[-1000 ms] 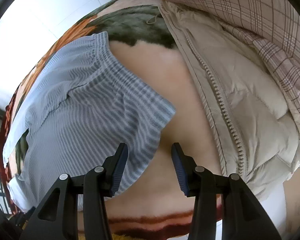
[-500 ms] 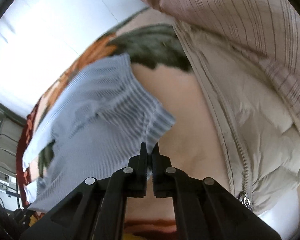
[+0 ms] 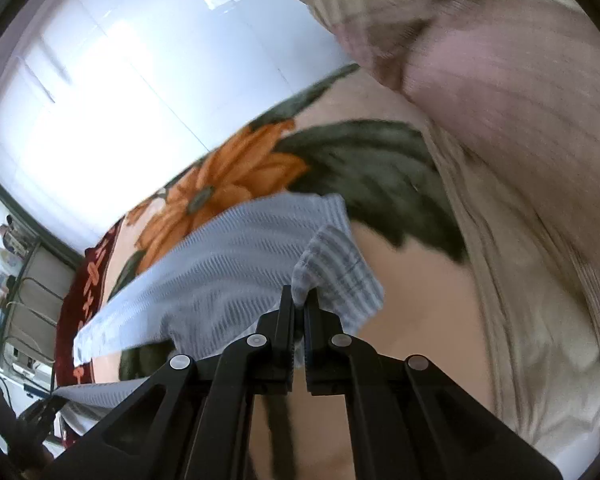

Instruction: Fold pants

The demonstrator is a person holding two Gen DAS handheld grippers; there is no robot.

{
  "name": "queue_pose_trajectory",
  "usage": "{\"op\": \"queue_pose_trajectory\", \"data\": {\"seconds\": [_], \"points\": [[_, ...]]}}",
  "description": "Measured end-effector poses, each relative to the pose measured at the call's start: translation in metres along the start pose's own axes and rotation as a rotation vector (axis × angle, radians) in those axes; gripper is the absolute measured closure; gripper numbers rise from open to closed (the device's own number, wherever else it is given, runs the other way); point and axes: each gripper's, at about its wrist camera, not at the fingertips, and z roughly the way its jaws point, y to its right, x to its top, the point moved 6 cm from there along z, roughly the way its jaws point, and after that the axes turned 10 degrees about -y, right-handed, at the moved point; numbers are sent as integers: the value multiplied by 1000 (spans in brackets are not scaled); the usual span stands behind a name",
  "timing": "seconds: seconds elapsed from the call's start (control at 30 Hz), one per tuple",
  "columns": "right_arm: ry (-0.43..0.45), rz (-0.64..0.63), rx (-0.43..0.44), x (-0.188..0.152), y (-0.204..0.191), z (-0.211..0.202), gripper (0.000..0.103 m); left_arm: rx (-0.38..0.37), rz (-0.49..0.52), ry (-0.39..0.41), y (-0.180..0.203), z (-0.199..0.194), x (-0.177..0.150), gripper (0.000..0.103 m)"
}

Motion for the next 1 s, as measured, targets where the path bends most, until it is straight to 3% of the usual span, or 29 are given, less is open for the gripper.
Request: {"op": "queue_pose_trajectory", "data": {"seconds": [0.17, 0.43, 0.73, 0.83, 0.9, 1.0], "points": [[1, -35, -15, 44, -18, 31, 98, 49, 3, 6, -18, 19, 49, 98], [-34, -66, -71, 101, -27, 109, 98, 98, -36, -68, -52, 102, 114, 98], [-132, -51, -135, 114, -12, 180, 91, 142, -80, -183, -79, 201, 140, 94], [-100, -79, -108, 116, -14, 169, 86, 164, -73, -198, -82, 216, 141, 83], [-76, -88, -91, 117, -17, 158, 76, 181, -74, -182, -84, 217, 144, 69], [-45, -121, -137, 117, -26, 142, 60, 197, -81, -158, -88, 213, 151, 59]]}}
